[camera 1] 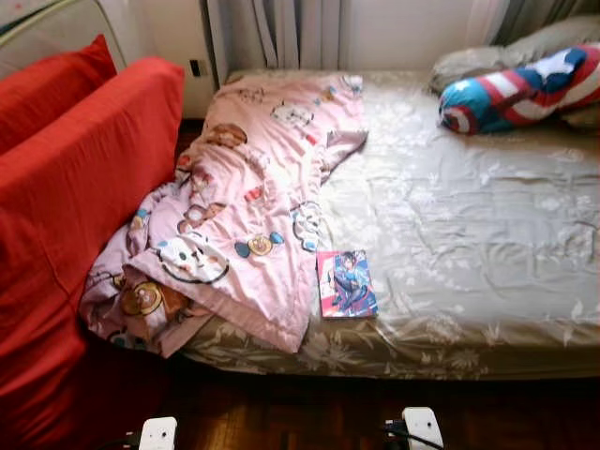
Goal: Clean up the room
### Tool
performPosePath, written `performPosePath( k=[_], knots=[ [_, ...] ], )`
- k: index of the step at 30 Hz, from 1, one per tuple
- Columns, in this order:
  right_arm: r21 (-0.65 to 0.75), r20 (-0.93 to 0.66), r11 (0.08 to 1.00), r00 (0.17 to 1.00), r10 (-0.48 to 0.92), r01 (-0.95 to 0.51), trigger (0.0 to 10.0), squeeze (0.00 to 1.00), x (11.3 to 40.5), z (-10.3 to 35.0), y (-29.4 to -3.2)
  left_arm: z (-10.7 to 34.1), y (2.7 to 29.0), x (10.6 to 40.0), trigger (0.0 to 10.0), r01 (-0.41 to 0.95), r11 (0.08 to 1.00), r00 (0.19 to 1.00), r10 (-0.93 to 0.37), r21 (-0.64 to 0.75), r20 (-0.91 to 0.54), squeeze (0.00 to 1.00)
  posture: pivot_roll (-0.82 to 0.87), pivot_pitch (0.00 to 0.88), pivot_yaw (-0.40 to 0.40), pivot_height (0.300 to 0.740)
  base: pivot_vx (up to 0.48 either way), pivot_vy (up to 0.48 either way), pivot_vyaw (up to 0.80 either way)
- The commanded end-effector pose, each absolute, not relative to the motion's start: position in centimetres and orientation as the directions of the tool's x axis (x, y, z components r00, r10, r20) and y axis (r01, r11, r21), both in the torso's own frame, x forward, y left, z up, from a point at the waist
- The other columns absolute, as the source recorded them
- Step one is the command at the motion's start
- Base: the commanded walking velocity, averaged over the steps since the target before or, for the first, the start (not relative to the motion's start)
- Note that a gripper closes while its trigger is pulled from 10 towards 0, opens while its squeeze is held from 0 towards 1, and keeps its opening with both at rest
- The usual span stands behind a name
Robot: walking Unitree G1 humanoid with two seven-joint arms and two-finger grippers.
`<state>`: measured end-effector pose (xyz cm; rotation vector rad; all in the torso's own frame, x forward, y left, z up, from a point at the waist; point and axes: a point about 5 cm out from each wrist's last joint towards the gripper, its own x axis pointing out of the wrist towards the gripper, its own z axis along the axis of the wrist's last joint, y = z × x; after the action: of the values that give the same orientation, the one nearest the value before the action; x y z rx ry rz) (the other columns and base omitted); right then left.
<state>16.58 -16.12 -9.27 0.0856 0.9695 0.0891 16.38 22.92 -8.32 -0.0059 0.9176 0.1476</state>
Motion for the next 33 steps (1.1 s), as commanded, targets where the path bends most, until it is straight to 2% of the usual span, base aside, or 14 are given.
performPosePath(
  k=[1,9,33],
  knots=[
    [0.108,-0.819,0.994,0.563,0.109,-0.035,10.0,0.00,16.54,-9.29,-16.20,-8.62,23.01,15.67,10.0,-0.143,0.988,0.578,0.125,0.051,-0.806,0.00,0.06,0.107,-0.023,0.740,0.000,0.000,0.00],
    [0.111,-0.814,0.993,0.569,0.113,-0.038,10.0,0.00,16.65,-9.22,-16.19,-8.63,23.03,15.64,10.0,-0.135,0.989,0.578,0.124,0.055,-0.807,0.00,0.06,0.097,-0.022,0.740,0.000,0.000,0.00],
    [0.097,-0.805,0.993,0.581,0.120,-0.070,10.0,0.00,17.18,-8.99,-15.98,-8.58,23.08,15.76,10.0,-0.130,0.990,0.578,0.116,0.050,-0.807,0.00,0.06,0.120,-0.020,0.740,0.274,0.000,0.00]
  ],
)
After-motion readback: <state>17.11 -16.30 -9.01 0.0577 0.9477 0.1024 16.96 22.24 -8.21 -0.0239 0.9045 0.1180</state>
